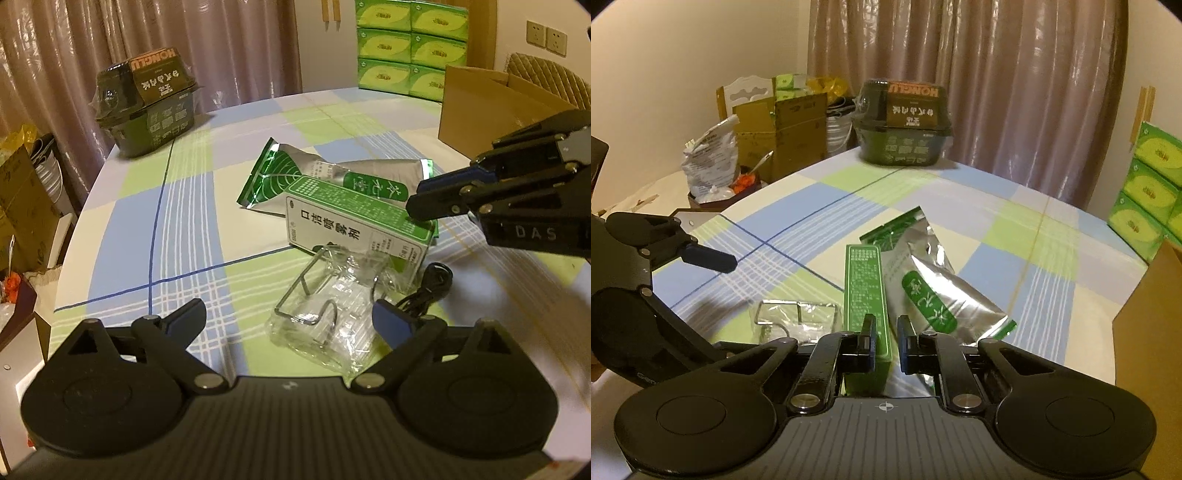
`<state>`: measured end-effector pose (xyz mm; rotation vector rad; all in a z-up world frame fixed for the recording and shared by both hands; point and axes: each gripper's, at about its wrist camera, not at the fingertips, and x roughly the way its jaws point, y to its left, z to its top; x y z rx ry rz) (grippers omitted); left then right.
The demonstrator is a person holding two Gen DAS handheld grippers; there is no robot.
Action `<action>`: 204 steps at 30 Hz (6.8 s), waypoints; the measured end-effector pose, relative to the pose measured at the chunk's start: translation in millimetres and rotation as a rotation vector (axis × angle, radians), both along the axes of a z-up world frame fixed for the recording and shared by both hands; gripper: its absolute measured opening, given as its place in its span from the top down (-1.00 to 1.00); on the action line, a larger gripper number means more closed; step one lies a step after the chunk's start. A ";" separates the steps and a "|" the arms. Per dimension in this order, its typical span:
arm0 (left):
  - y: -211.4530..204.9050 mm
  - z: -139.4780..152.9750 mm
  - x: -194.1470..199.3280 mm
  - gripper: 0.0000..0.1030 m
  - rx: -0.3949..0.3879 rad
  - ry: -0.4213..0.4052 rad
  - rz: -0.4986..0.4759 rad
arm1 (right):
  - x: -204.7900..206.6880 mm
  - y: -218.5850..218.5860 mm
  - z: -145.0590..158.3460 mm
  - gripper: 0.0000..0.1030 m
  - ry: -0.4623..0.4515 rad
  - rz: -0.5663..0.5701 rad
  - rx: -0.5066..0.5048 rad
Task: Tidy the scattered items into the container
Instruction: 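Grasp the clear wire rack with the left gripper while the right grasps the mouthwash box, then lift the mouthwash box with the right gripper while the left holds the rack, then carry the rack with the left gripper while the right carries the mouthwash box to the cardboard box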
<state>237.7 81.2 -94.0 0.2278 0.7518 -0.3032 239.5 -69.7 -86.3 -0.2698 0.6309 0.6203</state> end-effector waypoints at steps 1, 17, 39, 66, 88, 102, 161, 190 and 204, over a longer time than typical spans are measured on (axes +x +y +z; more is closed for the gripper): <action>0.6 0.1 0.5 -0.83 -0.008 0.000 0.001 | -0.1 1.2 0.4 0.85 0.000 0.002 0.005; -1.4 -7.8 9.1 -0.79 -0.048 0.023 -0.038 | 7.4 18.0 -3.5 0.10 -0.017 0.048 -0.042; 10.5 -5.5 12.0 -0.12 -0.162 0.055 -0.073 | 27.4 27.4 -18.3 0.30 0.093 0.066 -0.045; -5.5 3.9 -22.3 0.49 -0.053 0.086 -0.079 | -37.7 -46.6 21.9 0.47 0.029 -0.094 -0.019; -56.0 31.2 -114.0 -0.05 -0.026 0.014 -0.081 | -129.5 -115.1 16.1 0.47 0.091 -0.241 0.001; -54.6 2.9 -72.0 -0.21 -0.015 0.107 0.027 | -120.7 -107.9 -3.0 0.30 0.093 -0.217 -0.028; -68.5 57.0 -114.3 0.48 -0.097 0.033 0.032 | -142.6 -127.6 44.4 0.47 0.044 -0.278 0.014; -198.8 122.1 -119.8 0.48 -0.152 -0.048 -0.186 | -139.2 -241.5 128.0 0.47 -0.130 -0.454 0.079; -278.8 138.4 -87.9 0.48 -0.181 -0.059 -0.286 | -120.3 -303.3 124.1 0.47 -0.131 -0.529 0.067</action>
